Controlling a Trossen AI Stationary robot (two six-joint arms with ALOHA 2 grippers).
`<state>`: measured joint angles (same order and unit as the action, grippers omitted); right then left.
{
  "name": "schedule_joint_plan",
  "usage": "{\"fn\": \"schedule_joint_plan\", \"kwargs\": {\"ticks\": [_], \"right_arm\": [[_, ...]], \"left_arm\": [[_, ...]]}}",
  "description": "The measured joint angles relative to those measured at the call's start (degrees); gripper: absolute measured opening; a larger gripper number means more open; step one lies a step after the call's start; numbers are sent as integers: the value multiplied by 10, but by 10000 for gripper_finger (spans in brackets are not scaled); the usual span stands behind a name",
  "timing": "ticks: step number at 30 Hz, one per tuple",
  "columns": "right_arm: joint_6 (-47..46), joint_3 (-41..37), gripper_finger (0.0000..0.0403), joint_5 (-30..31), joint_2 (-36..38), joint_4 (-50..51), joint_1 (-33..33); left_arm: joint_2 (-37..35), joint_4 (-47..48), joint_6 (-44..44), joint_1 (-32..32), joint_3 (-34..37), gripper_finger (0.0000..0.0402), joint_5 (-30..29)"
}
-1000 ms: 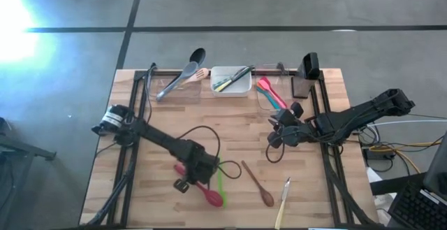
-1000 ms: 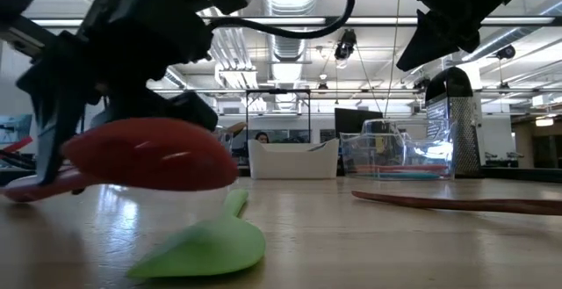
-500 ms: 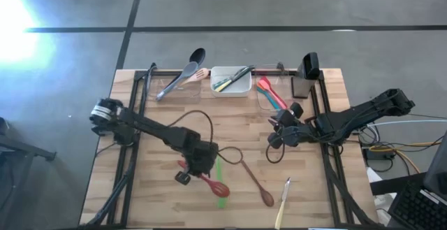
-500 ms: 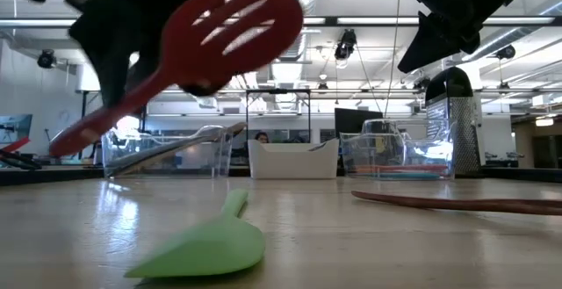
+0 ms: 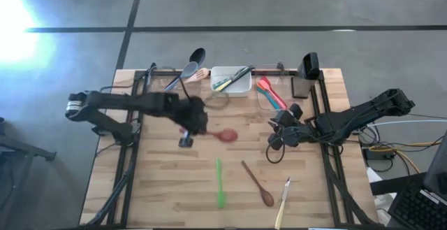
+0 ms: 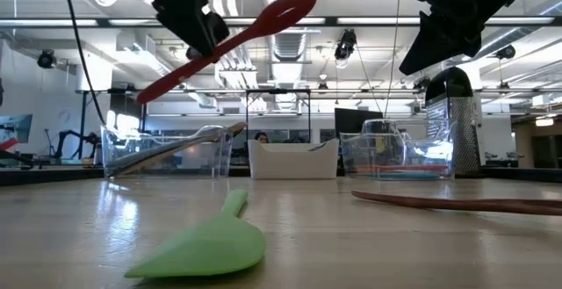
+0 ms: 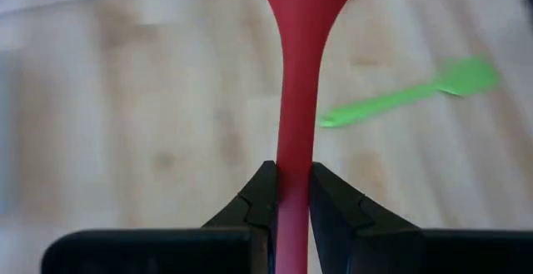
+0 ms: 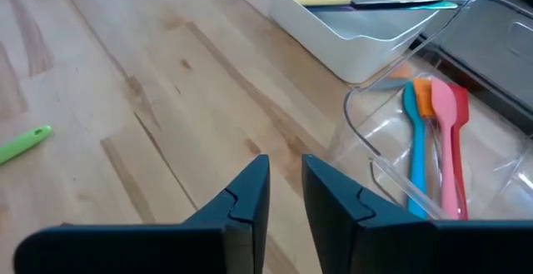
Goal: Pick & Place Kitchen Items
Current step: Put the red serving spoon into the left transparent bin
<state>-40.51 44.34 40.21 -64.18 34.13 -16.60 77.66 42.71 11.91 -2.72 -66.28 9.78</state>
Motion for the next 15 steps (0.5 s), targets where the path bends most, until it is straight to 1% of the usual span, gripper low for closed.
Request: {"fn": "schedule_joint_plan", "kwargs": {"ticks": [4,6,8,15], "right_arm": [[1,0,60,-1,0,0,0],[4,0,59,-2,0,0,0],[4,0,59,-2,0,1,0],[6,-2,65,-2,0,2,0]], "left_arm": [[-35,2,12,-72,0,47,-47],[-45,2,16,-113,0,47,-79],[-48,0,18,-156,0,47,-99],[-46,-47,39,-297,0,47,-110]]}}
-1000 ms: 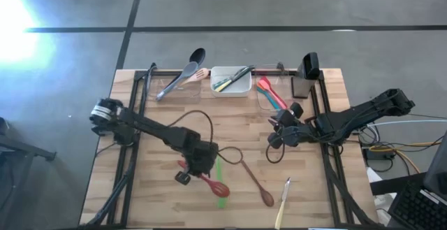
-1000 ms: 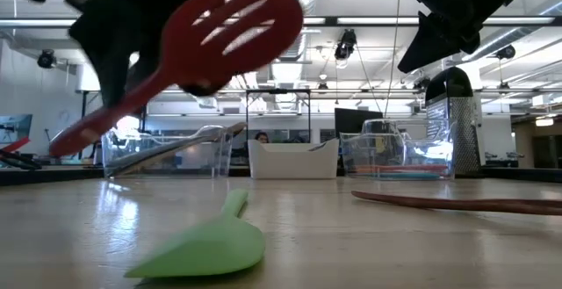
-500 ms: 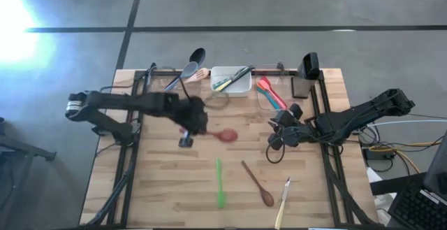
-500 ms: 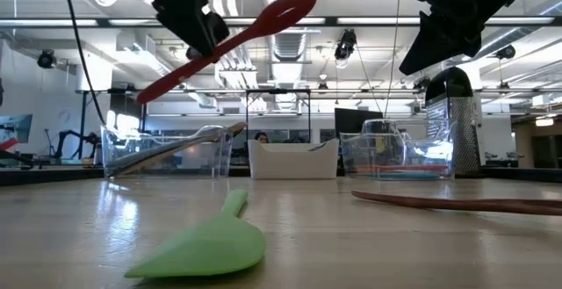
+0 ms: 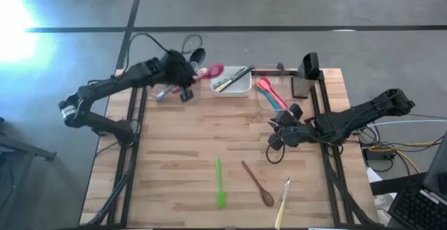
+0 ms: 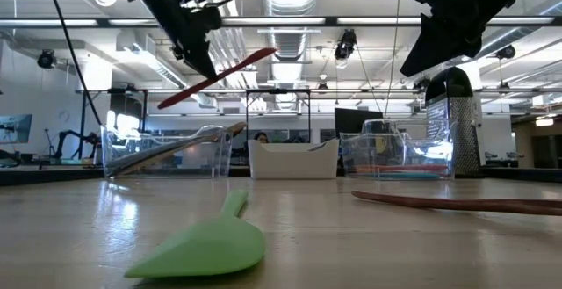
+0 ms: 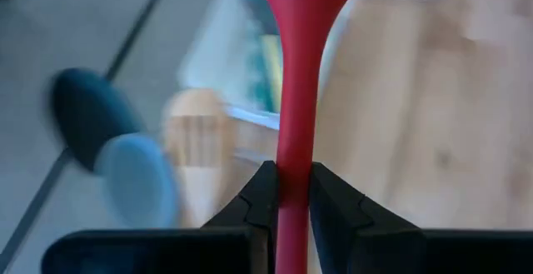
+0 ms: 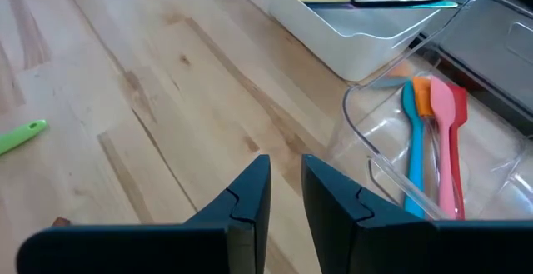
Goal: Pick & Place Kitchen Items
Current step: Put the red serving spoon into the left transparent bin
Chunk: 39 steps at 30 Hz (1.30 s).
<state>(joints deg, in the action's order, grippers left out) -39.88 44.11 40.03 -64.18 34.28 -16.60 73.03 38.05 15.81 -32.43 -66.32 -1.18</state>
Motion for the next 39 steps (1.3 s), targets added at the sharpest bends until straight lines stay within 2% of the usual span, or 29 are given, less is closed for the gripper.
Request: {"fn": "schedule_joint_plan", "kwargs": {"ticks": [4,8,16,24,39], "right_arm": [[0,-4,64,0,0,0,0],[0,-13,59,0,0,0,0],[-15,-31,61,-15,0,-1,0],[-29,-37,73,-16,0,-2,0],[-30,-37,64,-15,0,-4,0]], "left_arm": [[1,-26,8,-55,0,47,6],[2,-60,11,-93,15,47,45],[2,-105,25,-151,102,47,53],[2,-166,20,-202,175,47,96],[2,-160,20,-227,217,47,103]]}}
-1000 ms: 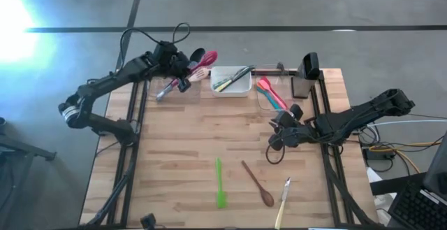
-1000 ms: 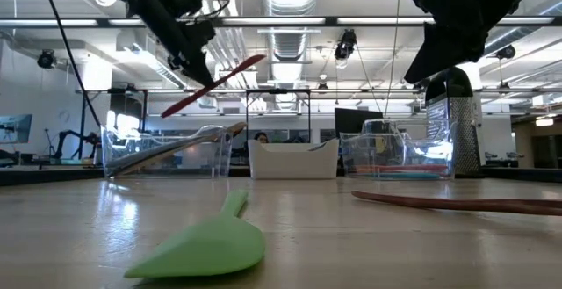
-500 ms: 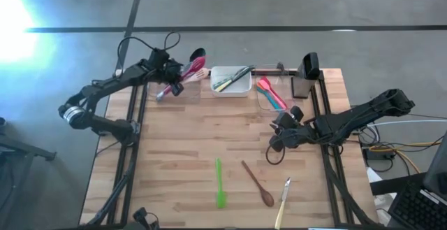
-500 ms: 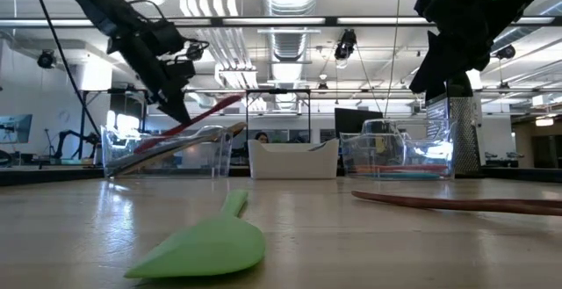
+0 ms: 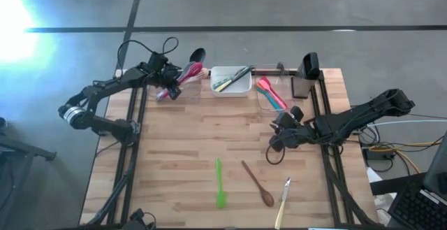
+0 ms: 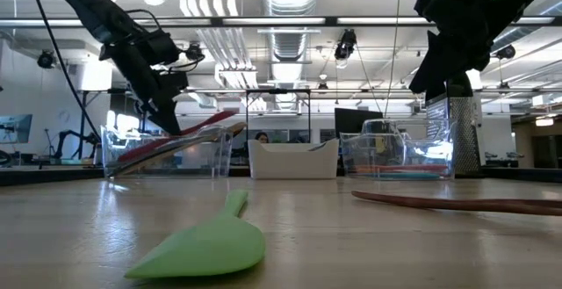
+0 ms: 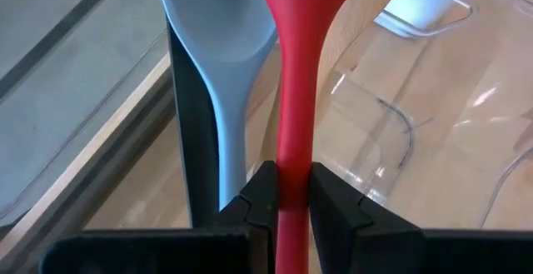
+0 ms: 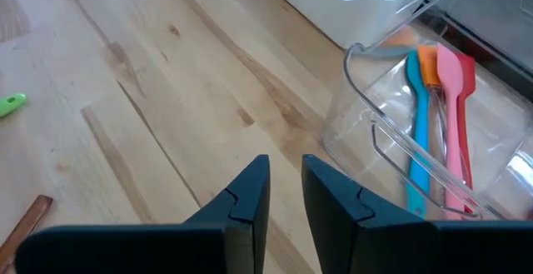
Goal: Pick & Place Kitchen Items
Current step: Put the red serving spoon into the left transparent bin, then put the green spatula into the right transparent bin
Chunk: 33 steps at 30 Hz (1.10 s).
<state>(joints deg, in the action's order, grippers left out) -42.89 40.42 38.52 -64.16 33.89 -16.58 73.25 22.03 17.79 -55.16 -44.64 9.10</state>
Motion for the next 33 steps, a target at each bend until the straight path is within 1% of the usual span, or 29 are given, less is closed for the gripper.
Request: {"fn": "schedule_joint_plan", "kwargs": {"ticks": [5,14,18,19,21,25,27,30,33], "right_arm": [[0,0,66,0,0,-2,0],[0,0,80,0,0,-3,0],[-2,0,81,0,0,-3,0],[-2,0,80,0,0,-3,0],[-2,0,77,0,0,-3,0],[-2,0,69,0,0,-3,0],[-2,0,66,0,0,-3,0],[-2,0,63,0,0,-3,0],[-2,0,65,0,0,-3,0]], "left_arm": [[4,-1,2,0,0,47,-1],[56,-13,3,-1,-1,47,-10],[55,-21,3,-1,-2,47,-11],[55,-21,3,-1,-2,52,-11],[55,-18,3,-1,-2,81,-13],[55,-3,0,-1,-6,155,-14],[55,10,-1,-1,-10,183,-14],[55,30,-1,-1,-20,214,-13],[54,50,-2,0,-34,230,-13]]}}
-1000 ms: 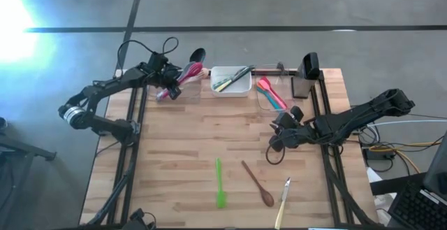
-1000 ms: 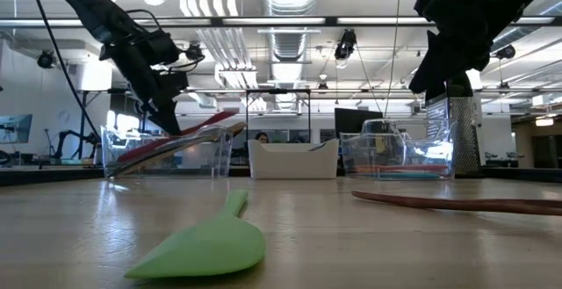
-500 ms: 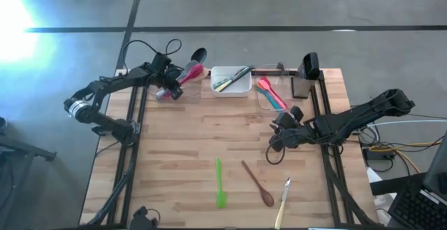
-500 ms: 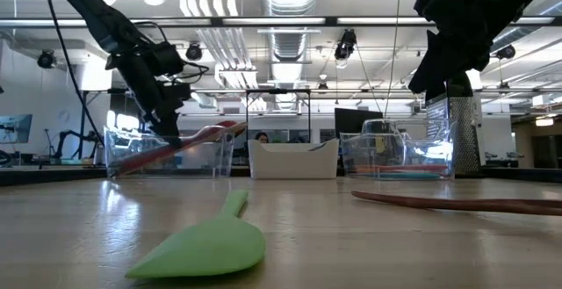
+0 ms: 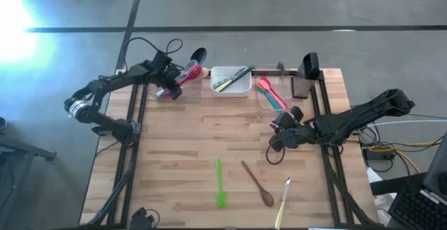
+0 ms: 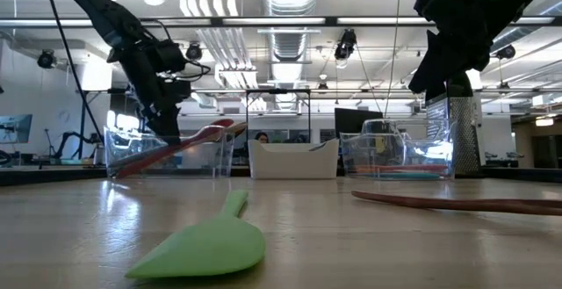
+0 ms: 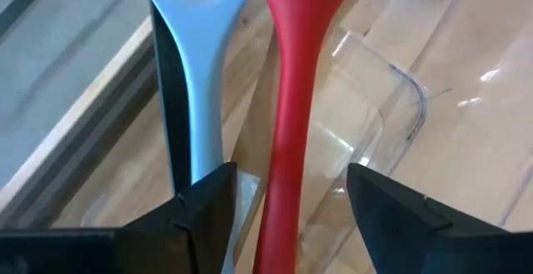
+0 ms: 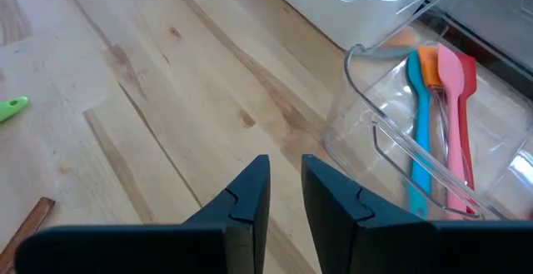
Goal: Pick & Place Kitchen Items
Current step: Put the green spatula into the right transparent bin
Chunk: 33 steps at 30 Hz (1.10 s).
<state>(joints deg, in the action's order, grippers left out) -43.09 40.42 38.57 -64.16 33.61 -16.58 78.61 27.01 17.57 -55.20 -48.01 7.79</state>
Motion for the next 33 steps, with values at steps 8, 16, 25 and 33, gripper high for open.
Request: {"fn": "schedule_joint_plan", "kwargs": {"ticks": [8,16,25,33], "right_arm": [[0,0,79,0,0,0,0],[0,0,87,0,0,0,0],[2,0,72,0,0,0,0],[2,0,73,0,0,0,0]], "left_arm": [[-8,65,-17,6,-53,233,2],[-37,107,-67,12,-102,233,84],[-118,126,-76,55,-128,232,106],[-212,126,-115,164,-128,231,101]]}}
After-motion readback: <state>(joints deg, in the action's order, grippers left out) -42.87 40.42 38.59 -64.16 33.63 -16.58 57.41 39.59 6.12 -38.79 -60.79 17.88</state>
